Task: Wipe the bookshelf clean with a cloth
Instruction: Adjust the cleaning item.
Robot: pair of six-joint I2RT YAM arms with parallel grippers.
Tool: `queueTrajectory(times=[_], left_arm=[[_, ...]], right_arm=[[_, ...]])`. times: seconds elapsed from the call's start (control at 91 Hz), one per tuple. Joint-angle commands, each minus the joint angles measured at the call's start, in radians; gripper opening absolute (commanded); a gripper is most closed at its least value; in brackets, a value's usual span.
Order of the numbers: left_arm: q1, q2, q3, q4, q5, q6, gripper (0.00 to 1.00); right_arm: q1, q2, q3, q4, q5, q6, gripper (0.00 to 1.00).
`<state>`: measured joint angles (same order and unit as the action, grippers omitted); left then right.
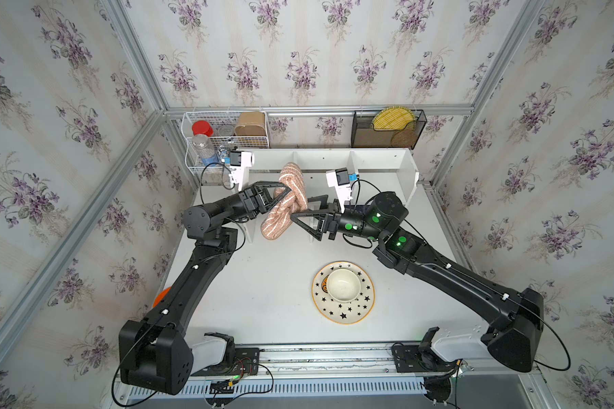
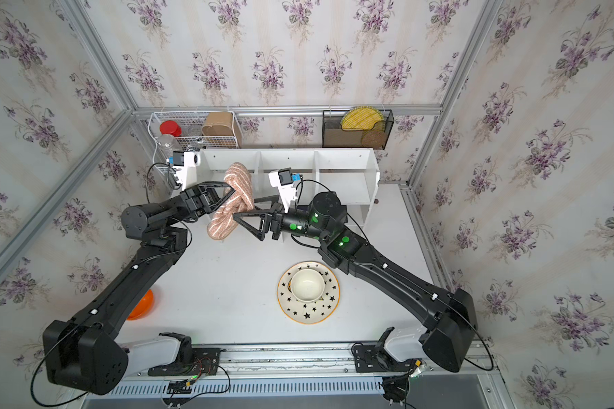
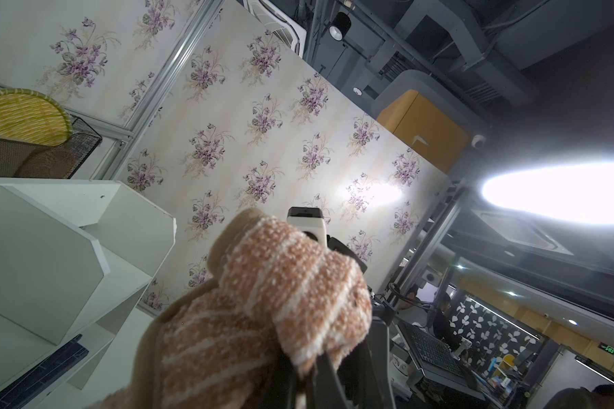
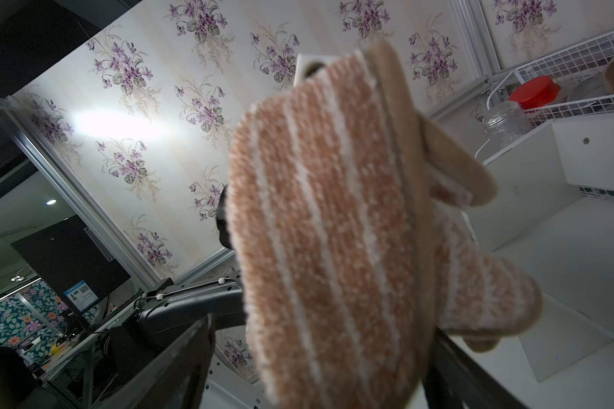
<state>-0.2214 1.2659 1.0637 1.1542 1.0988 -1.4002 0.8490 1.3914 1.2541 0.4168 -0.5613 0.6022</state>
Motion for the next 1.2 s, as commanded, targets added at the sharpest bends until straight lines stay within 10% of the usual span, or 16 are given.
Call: queueTrajectory(times=[0.0,0.231,0.385,0.648,0.901,1.187], left_arm=[[-0.007,-0.011,0.010,0.054,-0.007,-0.015,0.00],[-0.013,-0.034,-0.012,-0.030,0.003,0.045,0.00],[-0.012,-0.059,-0.026,-0.177,-0.015,0.152,0.00],[0.031,-0.154,0.093,-0.808,-0.184,0.618,0.42],[0.125,-0.155,0.318,-1.578,-0.888,0.957,0.69],[0.231,-0.138,0.170,-1.478,-0.754,0.957,0.79]], right_arm=[[0.001,0.027,0.019,0.077,0.010,0.002,0.93],[0.001,0.057,0.068,0.128,-0.011,0.031,0.61],[0.002,0.023,0.047,0.133,0.003,0.025,0.01],[0.000,-0.149,-0.074,-0.013,0.191,-0.035,0.00],[-0.023,-0.388,-0.085,-0.446,0.630,-0.202,0.00],[-0.212,-0.409,0.061,-0.863,0.799,-0.295,0.00]])
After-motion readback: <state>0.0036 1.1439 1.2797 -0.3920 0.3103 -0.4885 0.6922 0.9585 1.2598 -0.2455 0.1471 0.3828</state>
